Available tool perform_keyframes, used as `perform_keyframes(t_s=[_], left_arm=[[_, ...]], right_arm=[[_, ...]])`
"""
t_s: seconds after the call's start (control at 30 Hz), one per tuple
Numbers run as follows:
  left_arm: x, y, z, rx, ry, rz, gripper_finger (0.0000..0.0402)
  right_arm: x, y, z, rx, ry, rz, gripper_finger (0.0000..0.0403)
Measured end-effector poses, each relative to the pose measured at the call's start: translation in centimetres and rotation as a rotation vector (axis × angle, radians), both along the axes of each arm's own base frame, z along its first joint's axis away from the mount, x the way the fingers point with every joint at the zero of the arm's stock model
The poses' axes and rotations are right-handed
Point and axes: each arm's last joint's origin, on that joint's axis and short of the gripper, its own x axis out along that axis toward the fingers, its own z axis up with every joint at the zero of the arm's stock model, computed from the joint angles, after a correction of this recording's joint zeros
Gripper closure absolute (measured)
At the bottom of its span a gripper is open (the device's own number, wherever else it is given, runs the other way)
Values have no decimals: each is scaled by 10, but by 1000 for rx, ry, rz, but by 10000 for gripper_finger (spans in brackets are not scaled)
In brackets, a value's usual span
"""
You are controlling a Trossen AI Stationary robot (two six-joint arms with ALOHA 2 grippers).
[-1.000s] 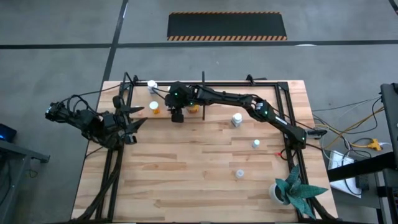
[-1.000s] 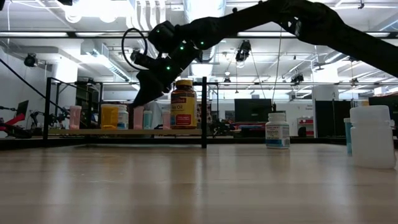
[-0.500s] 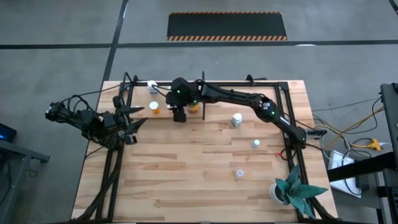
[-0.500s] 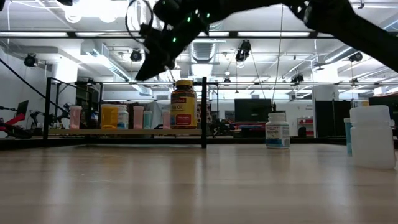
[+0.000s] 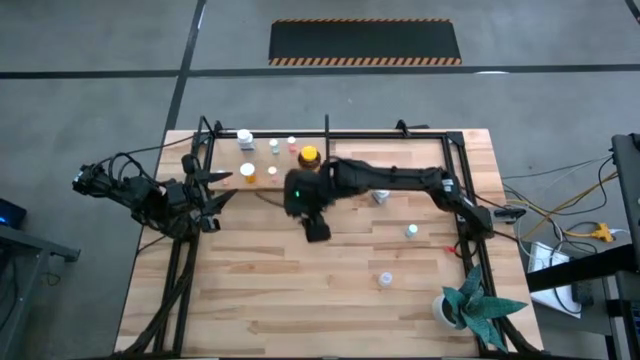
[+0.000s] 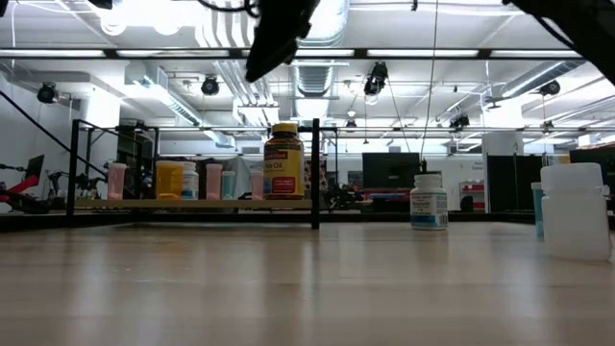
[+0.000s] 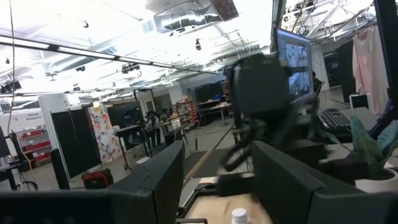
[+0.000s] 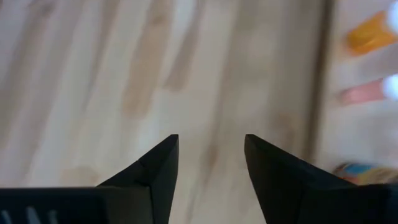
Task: Pick and place medicine bottles onto shelf by color
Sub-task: Put the white pill bottle on the shelf
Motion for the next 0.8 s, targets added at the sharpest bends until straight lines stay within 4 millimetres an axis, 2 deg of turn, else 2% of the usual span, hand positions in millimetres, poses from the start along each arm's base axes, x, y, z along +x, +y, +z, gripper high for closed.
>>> perform_keyframes(t_s=[0.17,0.33,0.53,0.7,0.8], left_arm=[[0,0,0,-3,-3,-2,230],[1,0,0,-12,-27,-11,230],[4,-2,0,-7,-26,-22,230],[10,-5,-3,-9,-13,-26,230],[15,-7,-7,-35,4,-36,230]], right_arm=[[-19,25,-2,31,84,-11,242],[-48,37,-4,67,91,-53,260],[-82,41,-19,103,-44,-63,279],[-115,37,-33,120,-174,-77,289],[-137,32,-42,74,-211,-167,294]])
